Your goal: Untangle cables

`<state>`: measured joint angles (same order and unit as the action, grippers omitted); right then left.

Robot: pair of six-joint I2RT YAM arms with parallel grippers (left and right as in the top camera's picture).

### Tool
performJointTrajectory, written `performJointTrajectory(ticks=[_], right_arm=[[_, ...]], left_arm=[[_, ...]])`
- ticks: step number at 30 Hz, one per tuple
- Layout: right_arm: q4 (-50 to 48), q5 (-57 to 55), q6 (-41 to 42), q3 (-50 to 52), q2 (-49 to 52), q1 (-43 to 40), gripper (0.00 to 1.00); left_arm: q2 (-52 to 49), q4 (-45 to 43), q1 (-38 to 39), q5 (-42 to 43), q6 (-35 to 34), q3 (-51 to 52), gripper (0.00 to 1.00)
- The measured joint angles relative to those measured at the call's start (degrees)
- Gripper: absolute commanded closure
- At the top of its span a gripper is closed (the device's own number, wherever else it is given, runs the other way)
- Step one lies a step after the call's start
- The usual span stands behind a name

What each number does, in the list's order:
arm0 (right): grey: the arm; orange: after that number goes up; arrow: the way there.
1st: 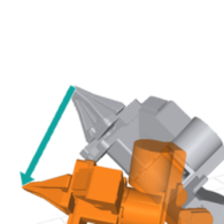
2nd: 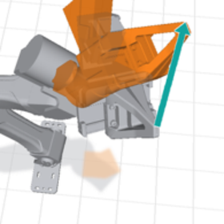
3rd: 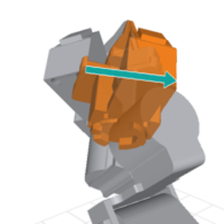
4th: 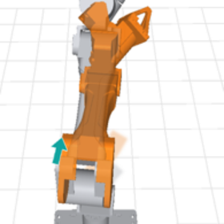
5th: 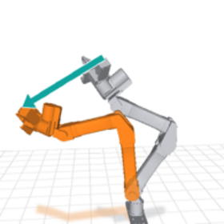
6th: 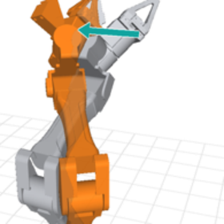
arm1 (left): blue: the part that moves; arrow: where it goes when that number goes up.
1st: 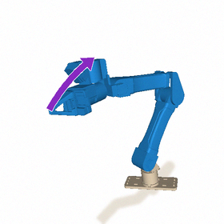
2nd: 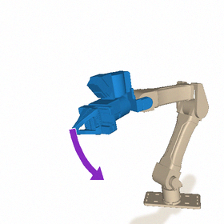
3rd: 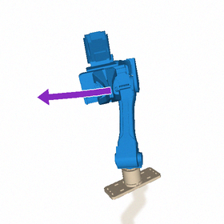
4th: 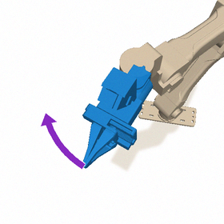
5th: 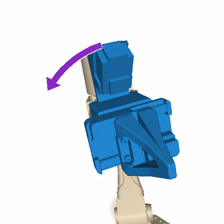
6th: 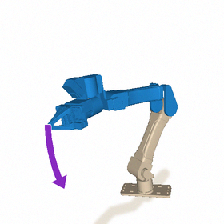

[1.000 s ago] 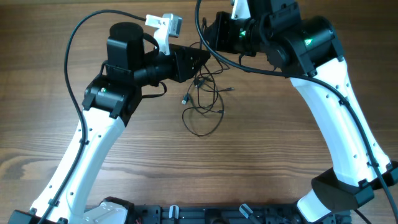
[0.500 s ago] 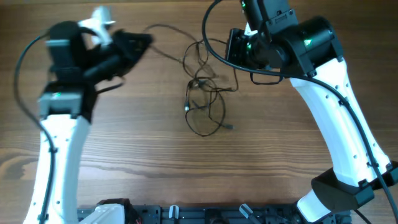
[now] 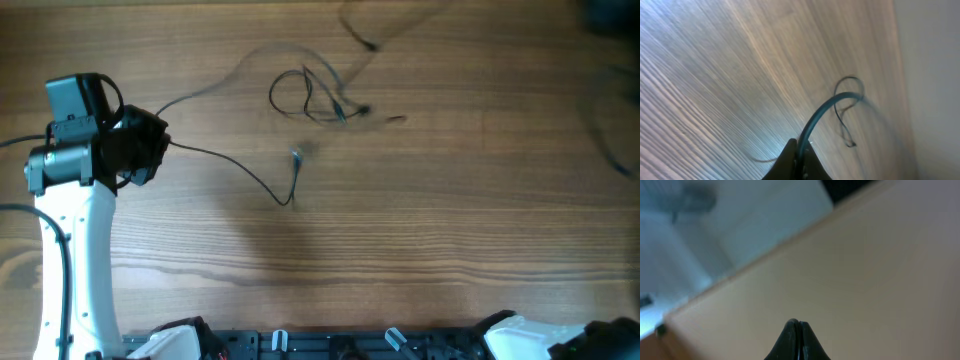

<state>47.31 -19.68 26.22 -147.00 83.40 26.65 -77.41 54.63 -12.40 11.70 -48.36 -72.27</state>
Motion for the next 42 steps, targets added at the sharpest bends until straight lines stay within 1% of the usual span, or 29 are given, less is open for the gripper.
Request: performJointTrajectory(ticks=[2, 5, 8, 13, 15, 16, 17, 18, 19, 21, 22, 24, 26, 28, 30, 32, 33, 34, 36, 37, 39, 40, 41, 42], right_arm=[[1.55, -4.5, -1.55, -2.12, -0.39, -0.09, 0.96], [5.2, -8.94, -3.48, -1.92, 2.08, -0.09, 0.96], [6.99, -10.01, -3.91, -1.53, 5.35, -0.09, 0.96], [10.08, -10.43, -3.65, -1.46, 9.86, -0.09, 0.96], [11.74, -9.97, -2.45, -1.42, 11.06, -0.11, 0.96], [12.79, -8.52, -2.01, -1.42, 11.23, -0.15, 0.96], [13.4, -6.56, -1.75, -1.44, 11.56, -0.15, 0.96], [15.56, -1.99, -1.38, -1.44, 12.07, -0.15, 0.96], [16.11, -0.44, -1.33, -1.42, 12.33, -0.15, 0.96], [18.4, 4.11, -0.96, -1.42, 12.79, -0.15, 0.96], [19.98, 8.28, -0.94, -1.42, 13.2, -0.15, 0.96], [23.19, 14.38, -0.96, -1.44, 13.88, -0.15, 0.96], [25.38, 19.45, -0.94, -1.42, 15.1, -0.15, 0.96], [26.53, 23.08, -0.96, -1.42, 16.0, -0.15, 0.96], [27.5, 27.1, -1.03, -1.42, 16.81, -0.15, 0.96], [29.09, 31.1, -1.05, -1.42, 17.35, -0.15, 0.96], [30.27, 32.24, -1.44, -1.44, 17.66, -0.13, 0.96], [32.09, 33.2, -2.29, -1.44, 18.23, -0.15, 0.96], [34.62, 35.04, -4.59, -1.44, 19.8, -0.15, 0.96], [35.6, 36.83, -6.49, -1.42, 21.05, -0.15, 0.96], [37.24, 40.13, -9.27, -1.38, 22.4, -0.13, 0.96], [37.86, 41.79, -10.21, -1.33, 22.64, -0.15, 0.96], [38.16, 43.06, -10.91, -1.33, 22.64, -0.13, 0.96], [38.45, 43.8, -11.19, -1.33, 22.64, -0.13, 0.96]], left_arm=[[-1.33, 0.44, 0.0, -2.29, 0.0, 0.0, 0.96], [-2.45, 0.31, 0.0, -2.99, 0.0, 0.0, 0.96], [-2.54, -0.9, 0.39, -0.59, 0.7, 0.0, 0.96], [-2.54, -1.14, 4.24, 2.97, 2.51, 0.0, 0.96], [-2.54, -3.1, 7.91, 5.51, 5.99, 0.02, 0.95], [-2.54, -4.96, 9.64, 6.27, 7.74, 0.04, 0.76], [-2.54, -6.56, 11.8, 6.97, 9.81, 0.04, 0.44], [-2.54, -7.56, 13.99, 7.67, 13.14, 0.04, 0.03], [-2.54, -8.28, 16.31, 8.39, 14.88, 0.04, 0.0], [-2.54, -9.49, 18.58, 8.61, 18.4, 0.04, 0.0], [-2.54, -9.92, 20.2, 9.29, 20.72, 0.04, 0.0], [-2.54, -9.9, 20.94, 12.79, 24.26, -0.31, 0.0], [-2.54, -9.9, 20.94, 19.39, 27.71, -4.55, 0.0], [-2.51, -10.03, 20.94, 22.6, 28.13, -9.57, 0.0], [-1.99, -10.67, 20.92, 26.05, 26.56, -14.64, 0.0], [-0.98, -12.07, 20.94, 31.82, 25.07, -16.0, 0.0], [-0.92, -12.37, 20.94, 33.07, 23.98, -16.0, 0.0], [-0.96, -13.51, 20.94, 34.77, 20.7, -16.0, 0.0], [-0.96, -16.57, 20.94, 36.04, 13.81, -15.98, 0.01], [-0.96, -19.54, 20.94, 36.33, 8.37, -15.98, 0.01], [-0.96, -22.38, 20.94, 36.37, 3.93, -15.98, 0.02], [-0.94, -22.88, 20.94, 36.15, 1.99, -15.98, 0.09], [-0.96, -22.97, 20.94, 35.41, 1.55, -15.98, 0.12], [-0.96, -22.8, 20.94, 34.77, 4.0, -15.98, 0.12]])
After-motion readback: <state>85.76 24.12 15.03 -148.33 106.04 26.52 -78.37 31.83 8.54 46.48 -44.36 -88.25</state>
